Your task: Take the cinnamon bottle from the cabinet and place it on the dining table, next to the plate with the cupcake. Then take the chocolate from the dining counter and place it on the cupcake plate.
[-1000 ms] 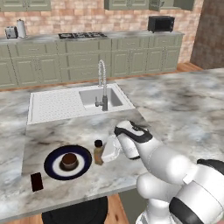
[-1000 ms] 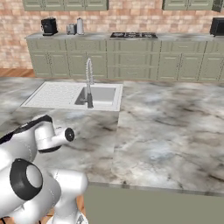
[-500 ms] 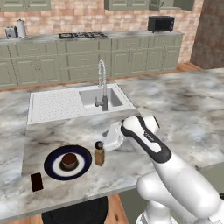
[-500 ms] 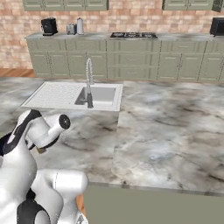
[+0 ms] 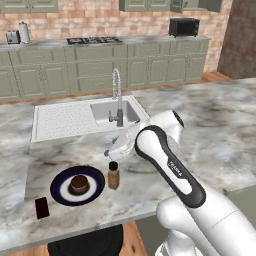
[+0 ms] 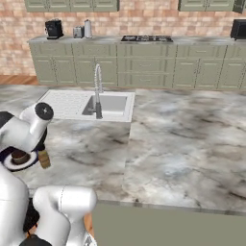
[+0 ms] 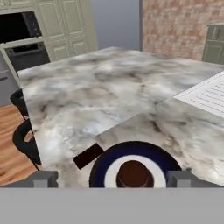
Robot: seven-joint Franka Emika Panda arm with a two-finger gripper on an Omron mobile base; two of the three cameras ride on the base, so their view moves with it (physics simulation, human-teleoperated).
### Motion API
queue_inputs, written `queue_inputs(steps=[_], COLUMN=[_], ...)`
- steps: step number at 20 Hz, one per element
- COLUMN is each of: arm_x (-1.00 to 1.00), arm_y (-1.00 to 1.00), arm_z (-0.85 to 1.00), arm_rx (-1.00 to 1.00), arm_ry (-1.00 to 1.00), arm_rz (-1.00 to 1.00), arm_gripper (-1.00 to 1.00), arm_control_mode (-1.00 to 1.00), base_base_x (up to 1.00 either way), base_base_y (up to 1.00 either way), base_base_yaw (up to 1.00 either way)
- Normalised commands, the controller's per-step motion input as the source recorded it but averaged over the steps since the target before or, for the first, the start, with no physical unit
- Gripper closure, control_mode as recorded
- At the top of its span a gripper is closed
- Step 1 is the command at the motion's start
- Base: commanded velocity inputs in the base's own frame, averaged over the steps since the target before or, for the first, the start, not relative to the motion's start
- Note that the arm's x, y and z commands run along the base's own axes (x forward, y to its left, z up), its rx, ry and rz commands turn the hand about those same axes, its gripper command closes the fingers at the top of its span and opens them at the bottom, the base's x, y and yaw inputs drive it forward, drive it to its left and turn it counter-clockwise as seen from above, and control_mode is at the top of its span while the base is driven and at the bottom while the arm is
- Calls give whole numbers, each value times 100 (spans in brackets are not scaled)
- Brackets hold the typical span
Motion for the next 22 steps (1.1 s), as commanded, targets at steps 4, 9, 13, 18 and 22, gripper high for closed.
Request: queue_inputs(steps=[4,9,13,18,22], arm_x=[-42,-53,-33,-33,-1], arm_y=[100,96,80,38,3], arm_z=[98,41,-19,-83,-94], arm_rx=[-26,-36,-48,-26,-13], arm_ry=[22,33,44,20,9], arm_rz=[-16,-31,-38,-35,-31], arm_gripper=[-100,-100,-100,-100,-100], arm_control_mode=[-100,-100,-100,-100,-100], base_base_x=[0,0,0,0,0], base_base_y=[0,0,0,0,0], base_base_yaw=[0,0,0,0,0])
